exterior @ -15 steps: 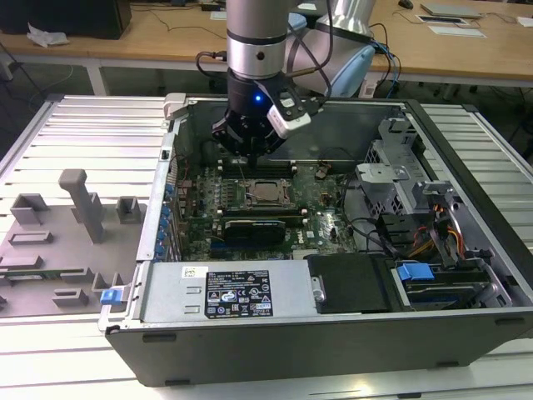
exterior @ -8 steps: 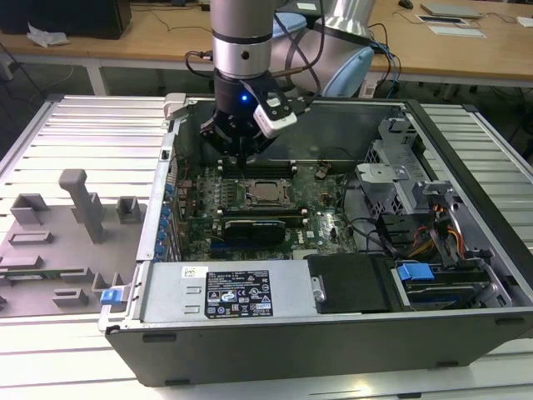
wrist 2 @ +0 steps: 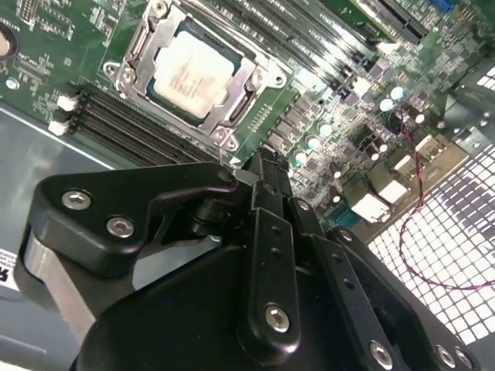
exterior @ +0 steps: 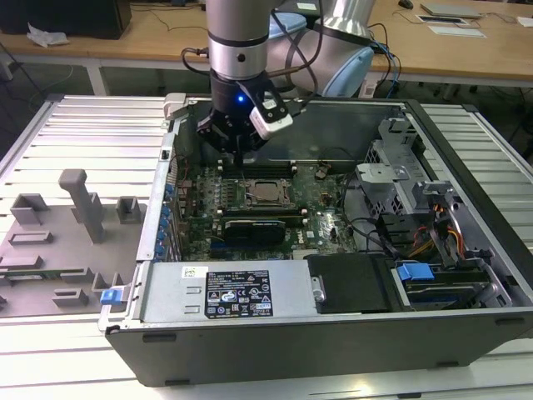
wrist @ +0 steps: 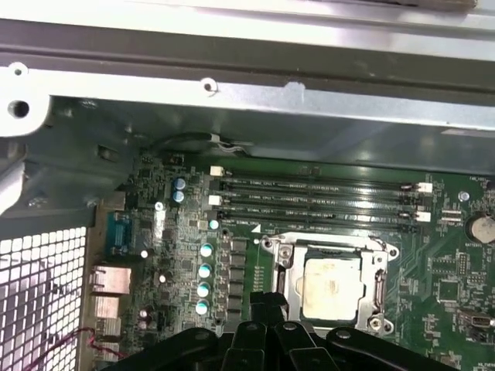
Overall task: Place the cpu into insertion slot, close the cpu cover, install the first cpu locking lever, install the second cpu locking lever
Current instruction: 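Install the first cpu locking lever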
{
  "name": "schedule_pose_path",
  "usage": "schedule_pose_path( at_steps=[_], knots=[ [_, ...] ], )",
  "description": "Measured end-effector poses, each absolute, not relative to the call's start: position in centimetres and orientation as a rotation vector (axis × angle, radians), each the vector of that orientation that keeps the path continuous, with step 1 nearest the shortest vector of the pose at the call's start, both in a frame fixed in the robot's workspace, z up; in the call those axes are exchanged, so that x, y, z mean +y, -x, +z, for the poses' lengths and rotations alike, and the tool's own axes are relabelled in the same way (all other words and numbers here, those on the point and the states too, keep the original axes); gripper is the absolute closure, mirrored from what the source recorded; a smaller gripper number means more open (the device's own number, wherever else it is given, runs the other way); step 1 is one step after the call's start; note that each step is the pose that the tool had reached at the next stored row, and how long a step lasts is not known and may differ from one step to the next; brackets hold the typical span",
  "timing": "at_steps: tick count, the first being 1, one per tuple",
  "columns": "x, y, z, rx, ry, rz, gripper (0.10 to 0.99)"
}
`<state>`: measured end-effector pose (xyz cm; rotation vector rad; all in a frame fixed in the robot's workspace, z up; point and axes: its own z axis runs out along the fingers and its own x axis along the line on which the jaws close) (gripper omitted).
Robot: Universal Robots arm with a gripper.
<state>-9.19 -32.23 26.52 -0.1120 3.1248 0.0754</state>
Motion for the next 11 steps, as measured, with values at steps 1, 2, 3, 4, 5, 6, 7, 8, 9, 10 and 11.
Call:
schedule_pose_path(
  at_steps=[1,2,3,4,5,6,7,8,9,10,11],
  knots=[
    [-32.22,9.28,26.51,3.125,0.112,0.078,0.98],
    [-32.22,9.28,26.51,3.125,0.112,0.078,0.98],
    [-32.22,9.28,26.51,3.125,0.112,0.078,0.98],
    [-32.23,9.3,26.51,3.125,0.112,0.079,0.98],
    [-32.23,9.36,26.51,3.125,0.112,0.08,0.98],
    [-32.23,9.41,26.49,3.125,0.112,0.083,0.98],
    [-32.23,9.53,26.45,3.124,0.112,0.088,0.98],
    [-32.23,9.64,26.43,3.124,0.112,0.092,0.98],
    [-32.23,9.75,26.41,3.124,0.112,0.096,0.98],
    [-32.23,9.96,26.37,3.123,0.112,0.113,0.98],
    [-32.23,10.04,26.34,3.122,0.112,0.134,0.98]
  ],
)
